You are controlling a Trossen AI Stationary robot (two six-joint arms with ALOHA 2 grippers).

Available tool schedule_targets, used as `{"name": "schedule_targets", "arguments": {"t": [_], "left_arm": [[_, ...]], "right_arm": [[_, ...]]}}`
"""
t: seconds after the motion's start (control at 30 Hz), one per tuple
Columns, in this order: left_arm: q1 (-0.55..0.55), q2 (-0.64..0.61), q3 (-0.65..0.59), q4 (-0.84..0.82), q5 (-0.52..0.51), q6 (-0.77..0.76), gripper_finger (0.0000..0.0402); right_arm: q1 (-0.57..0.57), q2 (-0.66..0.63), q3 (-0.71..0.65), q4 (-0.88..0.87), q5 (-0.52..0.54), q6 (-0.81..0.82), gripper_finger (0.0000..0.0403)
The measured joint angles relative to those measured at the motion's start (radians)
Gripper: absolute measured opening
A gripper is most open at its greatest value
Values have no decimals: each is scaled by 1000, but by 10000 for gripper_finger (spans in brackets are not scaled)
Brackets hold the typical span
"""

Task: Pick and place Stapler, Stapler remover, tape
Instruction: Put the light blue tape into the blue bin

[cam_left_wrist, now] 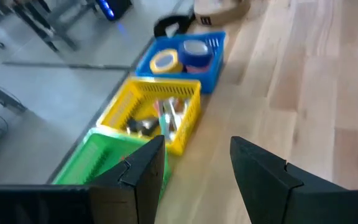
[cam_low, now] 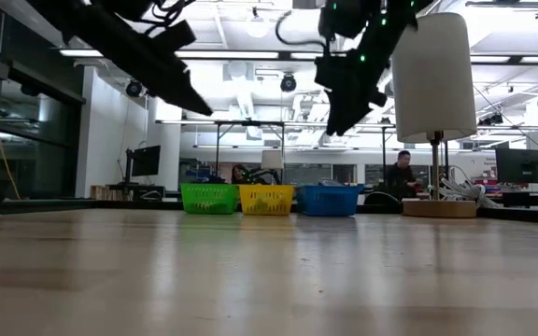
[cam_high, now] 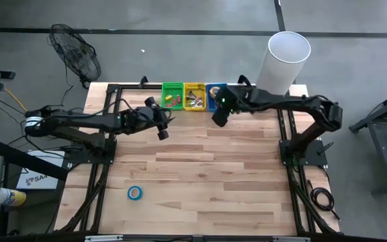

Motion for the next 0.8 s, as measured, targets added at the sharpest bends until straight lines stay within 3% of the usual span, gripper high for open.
{"name": "schedule_targets", "arguments": {"t": [0.2,0.6,0.8], "left_arm": [[0,-81,0,-211,88,-75,179],[-4,-143,0,-721,426,-317,179],[-118,-143,-8,-821,475,-463,179]], "right_arm": [[140,-6,-59,91,137,-6,177],[320,-5,-351,474,106,62,177],[398,-5,-399,598,115,74,177]]}}
